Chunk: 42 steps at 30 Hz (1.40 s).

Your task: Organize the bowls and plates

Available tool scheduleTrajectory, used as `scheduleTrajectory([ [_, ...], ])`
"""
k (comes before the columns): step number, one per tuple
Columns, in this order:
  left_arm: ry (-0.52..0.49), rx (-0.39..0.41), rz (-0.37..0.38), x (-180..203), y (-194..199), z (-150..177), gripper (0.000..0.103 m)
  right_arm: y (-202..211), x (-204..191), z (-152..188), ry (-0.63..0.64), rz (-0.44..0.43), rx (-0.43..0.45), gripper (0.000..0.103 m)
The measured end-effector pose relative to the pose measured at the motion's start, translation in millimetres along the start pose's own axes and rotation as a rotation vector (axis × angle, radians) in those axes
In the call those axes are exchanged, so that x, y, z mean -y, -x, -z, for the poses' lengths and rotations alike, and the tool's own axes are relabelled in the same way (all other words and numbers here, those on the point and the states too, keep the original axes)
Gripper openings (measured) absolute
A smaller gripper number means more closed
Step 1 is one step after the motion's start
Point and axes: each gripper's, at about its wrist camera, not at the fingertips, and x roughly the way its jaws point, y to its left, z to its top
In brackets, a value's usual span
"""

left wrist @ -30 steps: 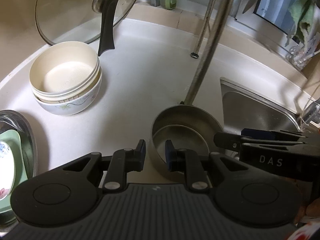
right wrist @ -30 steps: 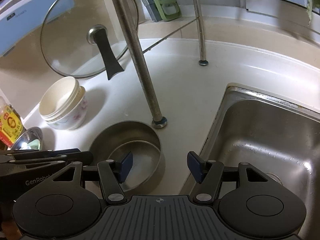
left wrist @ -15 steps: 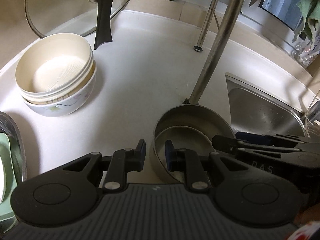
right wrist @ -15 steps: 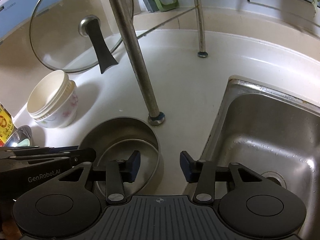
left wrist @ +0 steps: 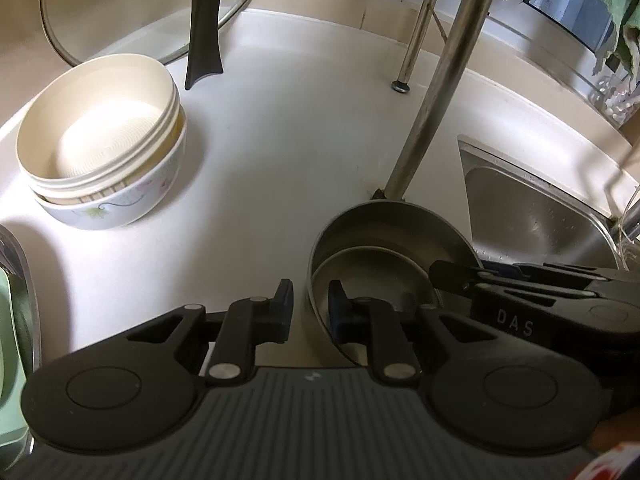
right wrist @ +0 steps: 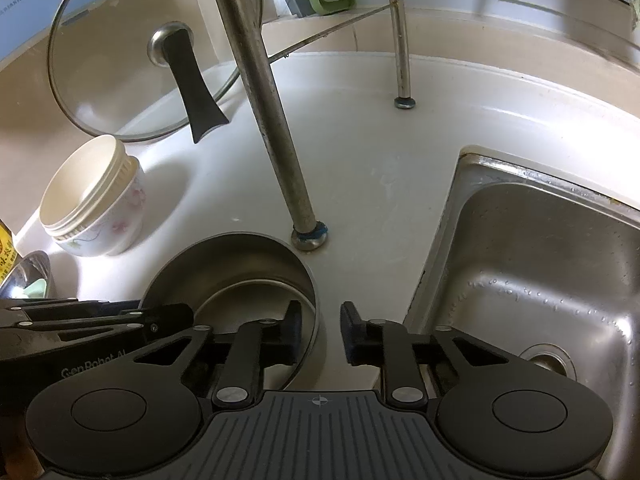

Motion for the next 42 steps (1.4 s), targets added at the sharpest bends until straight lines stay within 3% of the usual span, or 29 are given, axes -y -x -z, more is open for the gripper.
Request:
scheduleTrajectory([
  [5,-0.002,-0.001,0.009,0,-1,0,0.011,0,-1,0,0.001,-0.012,0.002,0.01],
  [24,-0.002,0.024,-0.012,-4,19,11,0.007,17,-19,-2,0.074,-0.023,0.045,0.006],
  [42,0.046,0.124,-0.066,-23,71,16,0.007,39,-56,-12,0.147,-0.102,0.092,0.006],
])
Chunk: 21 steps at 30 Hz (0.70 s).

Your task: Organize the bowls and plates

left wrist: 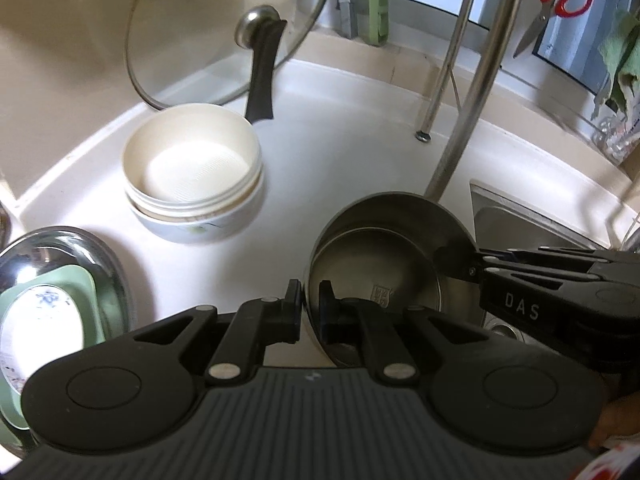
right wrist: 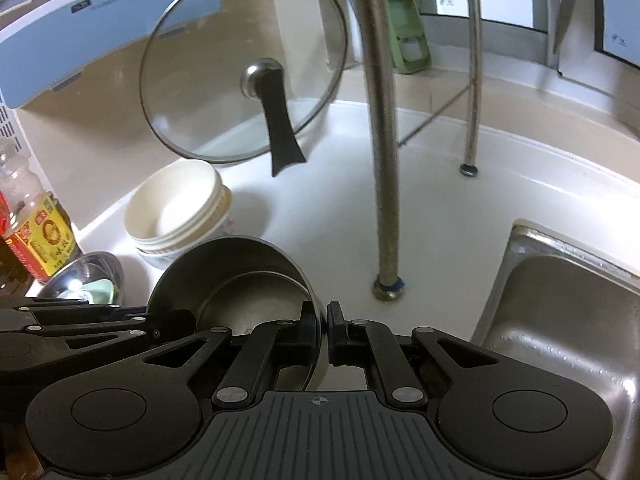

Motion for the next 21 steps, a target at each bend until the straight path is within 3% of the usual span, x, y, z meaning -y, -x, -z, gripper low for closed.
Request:
scheduleTrajectory([
  [21,0.03,0.088,-0.053,-47,34,-25,0.007,-5,-56,-33,0.082,-0.057,0.061,0.006],
])
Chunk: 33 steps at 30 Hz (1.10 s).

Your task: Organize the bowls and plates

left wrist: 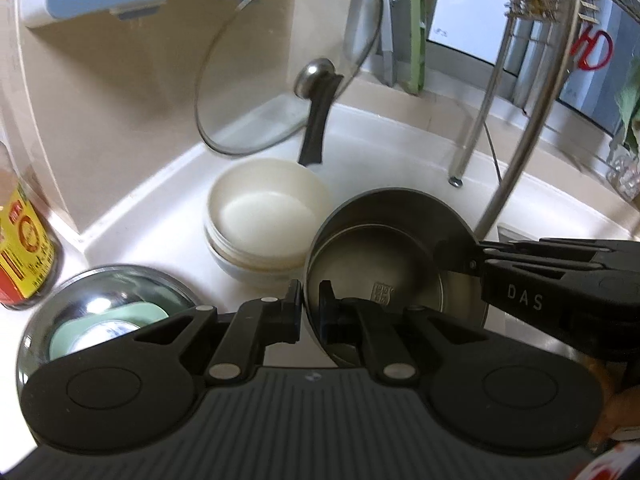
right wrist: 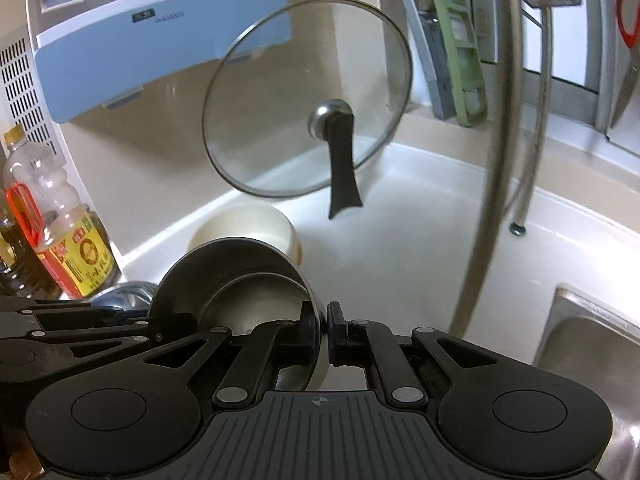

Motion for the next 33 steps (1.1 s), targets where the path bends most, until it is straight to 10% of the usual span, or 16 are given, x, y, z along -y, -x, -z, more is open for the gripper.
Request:
scheduleTrajectory([
  [33,0.03,0.022,-0.079,-58,-56,-64,0.007,-95,-10,-72,-0.029,-0.069,-0.046,0.006],
])
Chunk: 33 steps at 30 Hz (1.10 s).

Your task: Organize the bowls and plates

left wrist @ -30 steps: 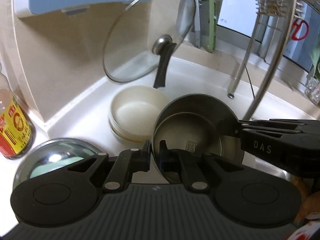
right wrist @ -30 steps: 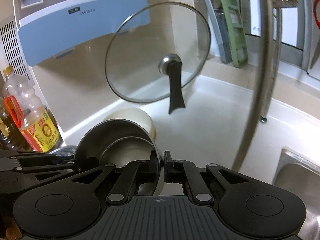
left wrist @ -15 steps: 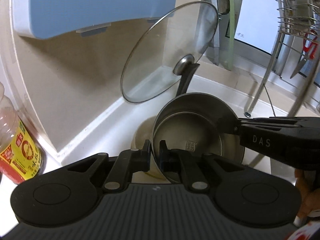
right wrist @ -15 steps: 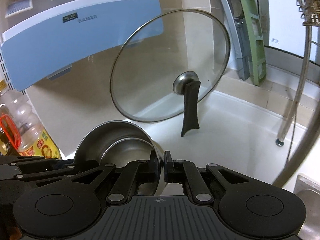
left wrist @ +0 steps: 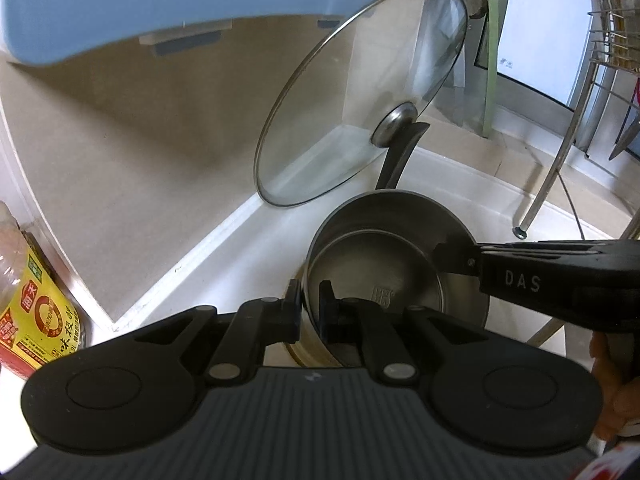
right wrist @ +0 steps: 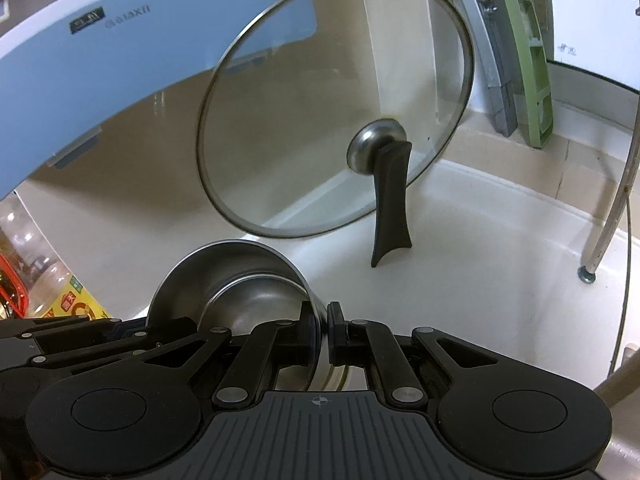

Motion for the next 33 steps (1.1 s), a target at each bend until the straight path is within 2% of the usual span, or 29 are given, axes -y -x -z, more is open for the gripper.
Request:
scheduleTrajectory([
  [21,0.014,-0.051,-0.009,-2,-18,1,0.007,-24,4,-3,0.005,-0.002,-0.059,0.006],
  [33,0.018,-0.052,-0.004,-5,-20,3,0.008,-32,5,-1,0.008,0.003,-0.078,0.006],
])
